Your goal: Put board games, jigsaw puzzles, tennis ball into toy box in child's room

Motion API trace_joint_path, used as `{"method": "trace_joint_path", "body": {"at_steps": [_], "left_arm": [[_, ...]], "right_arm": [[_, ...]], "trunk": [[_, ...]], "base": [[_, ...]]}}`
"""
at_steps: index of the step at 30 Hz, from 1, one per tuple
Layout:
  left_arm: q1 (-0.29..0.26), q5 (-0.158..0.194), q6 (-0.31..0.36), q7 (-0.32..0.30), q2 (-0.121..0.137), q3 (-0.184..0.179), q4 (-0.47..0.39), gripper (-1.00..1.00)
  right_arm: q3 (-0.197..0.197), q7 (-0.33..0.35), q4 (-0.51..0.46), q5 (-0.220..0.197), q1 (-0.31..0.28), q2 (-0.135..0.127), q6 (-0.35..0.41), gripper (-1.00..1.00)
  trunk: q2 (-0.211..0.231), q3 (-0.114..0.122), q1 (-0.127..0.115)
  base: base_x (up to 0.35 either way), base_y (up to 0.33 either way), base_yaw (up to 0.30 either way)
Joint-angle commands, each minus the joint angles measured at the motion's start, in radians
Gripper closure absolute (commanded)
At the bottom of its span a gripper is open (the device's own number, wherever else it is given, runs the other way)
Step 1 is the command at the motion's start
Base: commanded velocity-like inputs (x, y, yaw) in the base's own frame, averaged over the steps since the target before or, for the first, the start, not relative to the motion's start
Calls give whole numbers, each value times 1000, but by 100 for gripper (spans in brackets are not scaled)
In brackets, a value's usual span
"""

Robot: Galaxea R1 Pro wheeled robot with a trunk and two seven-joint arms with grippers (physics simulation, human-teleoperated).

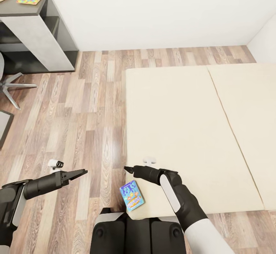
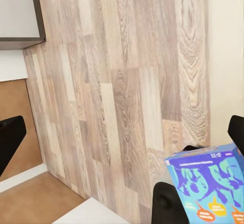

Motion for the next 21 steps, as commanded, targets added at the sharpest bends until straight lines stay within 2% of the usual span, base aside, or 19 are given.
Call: {"method": "trace_joint_path", "body": {"at_steps": [1,21], "left_arm": [[0,-1,11,-4,0,0,0,-100],[0,-1,9,-4,0,0,0,-100]], "right_arm": [[-1,2,-1,0,0,0,5,-100],[-1,2,-1,-1,0,0,5,-100]], "trunk": [[-2,-1,1],[-2,-1,1]], "base": [[0,93,0],[0,42,0]]}}
